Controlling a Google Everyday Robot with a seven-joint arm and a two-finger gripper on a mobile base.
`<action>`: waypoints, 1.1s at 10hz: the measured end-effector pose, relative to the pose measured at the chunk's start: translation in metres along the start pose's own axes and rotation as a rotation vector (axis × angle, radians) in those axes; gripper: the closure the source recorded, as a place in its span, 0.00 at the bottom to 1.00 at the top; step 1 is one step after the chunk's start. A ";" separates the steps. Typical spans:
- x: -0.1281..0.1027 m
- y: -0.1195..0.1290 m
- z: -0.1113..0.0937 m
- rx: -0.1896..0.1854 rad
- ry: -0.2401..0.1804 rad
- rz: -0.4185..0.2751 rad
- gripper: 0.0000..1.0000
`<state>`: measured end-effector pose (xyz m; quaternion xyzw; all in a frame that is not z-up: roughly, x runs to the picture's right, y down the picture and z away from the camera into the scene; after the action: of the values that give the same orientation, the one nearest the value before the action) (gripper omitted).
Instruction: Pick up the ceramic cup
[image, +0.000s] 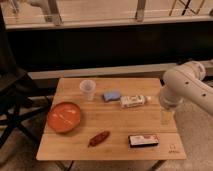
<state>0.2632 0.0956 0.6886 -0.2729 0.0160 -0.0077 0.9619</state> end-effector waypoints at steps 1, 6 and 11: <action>-0.015 -0.008 -0.001 0.010 0.004 -0.033 0.20; -0.034 -0.022 -0.004 0.036 0.010 -0.107 0.20; -0.077 -0.039 -0.004 0.059 -0.010 -0.182 0.20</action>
<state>0.1854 0.0622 0.7073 -0.2447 -0.0139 -0.0939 0.9649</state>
